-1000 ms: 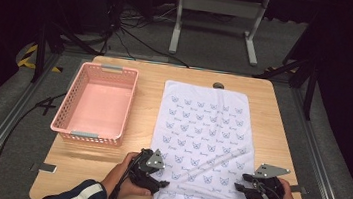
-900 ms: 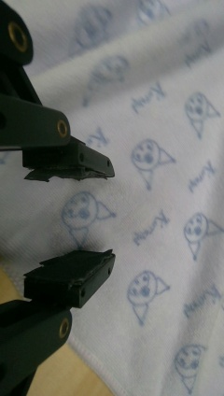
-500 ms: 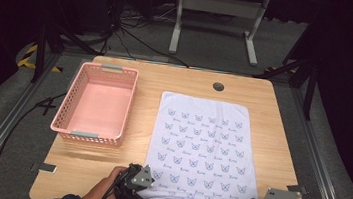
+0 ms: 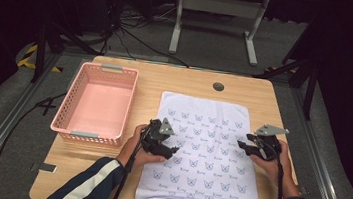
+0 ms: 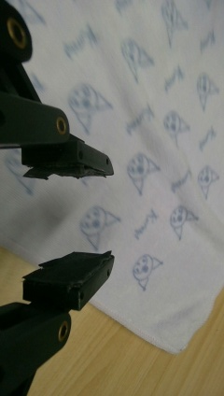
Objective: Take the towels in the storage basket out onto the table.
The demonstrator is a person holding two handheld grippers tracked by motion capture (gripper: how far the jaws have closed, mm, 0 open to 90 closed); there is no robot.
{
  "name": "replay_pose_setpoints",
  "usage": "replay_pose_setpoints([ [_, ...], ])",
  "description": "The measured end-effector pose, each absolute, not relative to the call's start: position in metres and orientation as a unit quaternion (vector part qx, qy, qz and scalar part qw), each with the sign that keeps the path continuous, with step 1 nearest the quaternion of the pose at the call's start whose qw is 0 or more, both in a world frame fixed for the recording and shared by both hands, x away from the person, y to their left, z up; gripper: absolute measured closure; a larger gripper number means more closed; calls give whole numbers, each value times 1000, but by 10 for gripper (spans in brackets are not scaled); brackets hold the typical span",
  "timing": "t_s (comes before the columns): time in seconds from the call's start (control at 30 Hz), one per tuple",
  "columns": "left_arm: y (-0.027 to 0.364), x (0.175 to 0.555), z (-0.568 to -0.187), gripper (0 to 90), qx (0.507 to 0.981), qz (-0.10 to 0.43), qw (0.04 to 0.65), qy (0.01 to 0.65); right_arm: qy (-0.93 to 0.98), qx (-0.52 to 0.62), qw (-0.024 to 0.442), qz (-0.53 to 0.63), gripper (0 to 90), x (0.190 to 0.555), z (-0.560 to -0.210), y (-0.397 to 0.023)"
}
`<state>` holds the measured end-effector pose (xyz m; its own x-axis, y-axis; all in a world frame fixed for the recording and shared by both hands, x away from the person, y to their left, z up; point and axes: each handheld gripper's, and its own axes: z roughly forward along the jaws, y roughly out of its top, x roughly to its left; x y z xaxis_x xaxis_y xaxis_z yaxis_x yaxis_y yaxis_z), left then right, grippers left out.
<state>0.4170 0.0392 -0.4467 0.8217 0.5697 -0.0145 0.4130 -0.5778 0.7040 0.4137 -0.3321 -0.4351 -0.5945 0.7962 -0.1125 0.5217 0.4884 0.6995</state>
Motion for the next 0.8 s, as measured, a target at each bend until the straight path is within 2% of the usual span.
replay_pose_setpoints([
  [0.13, 34, 438, -453, 270, 875, 146, 341, 311, 823, 419, 212, 320, 485, 435, -443, -329],
  [0.2, 34, 447, -457, 302, 876, 160, 325, 318, 829, 421, 206, 305, 502, 442, -450, -327],
  [0.27, 38, 454, -463, 329, 868, 117, 336, 346, 824, 432, 195, 312, 508, 442, -453, -335],
  [0.4, 34, 446, -462, 355, 880, 108, 333, 320, 831, 438, 177, 294, 509, 434, -449, -346],
  [0.47, 27, 433, -455, 381, 907, 58, 317, 271, 838, 437, 167, 280, 510, 426, -446, -351],
  [0.53, 23, 429, -454, 404, 908, 51, 320, 265, 851, 428, 150, 265, 510, 417, -442, -356],
  [0.67, 19, 438, -451, 313, 899, 89, 327, 278, 854, 422, 161, 259, 504, 414, -436, -362],
  [0.7, 21, 453, -447, 292, 877, 101, 349, 314, 836, 439, 180, 277, 495, 421, -431, -365],
  [0.77, 22, 459, -445, 280, 873, 116, 348, 320, 828, 442, 194, 286, 493, 425, -429, -365],
  [0.8, 23, 472, -444, 274, 855, 132, 355, 356, 812, 453, 211, 302, 476, 437, -426, -365],
])
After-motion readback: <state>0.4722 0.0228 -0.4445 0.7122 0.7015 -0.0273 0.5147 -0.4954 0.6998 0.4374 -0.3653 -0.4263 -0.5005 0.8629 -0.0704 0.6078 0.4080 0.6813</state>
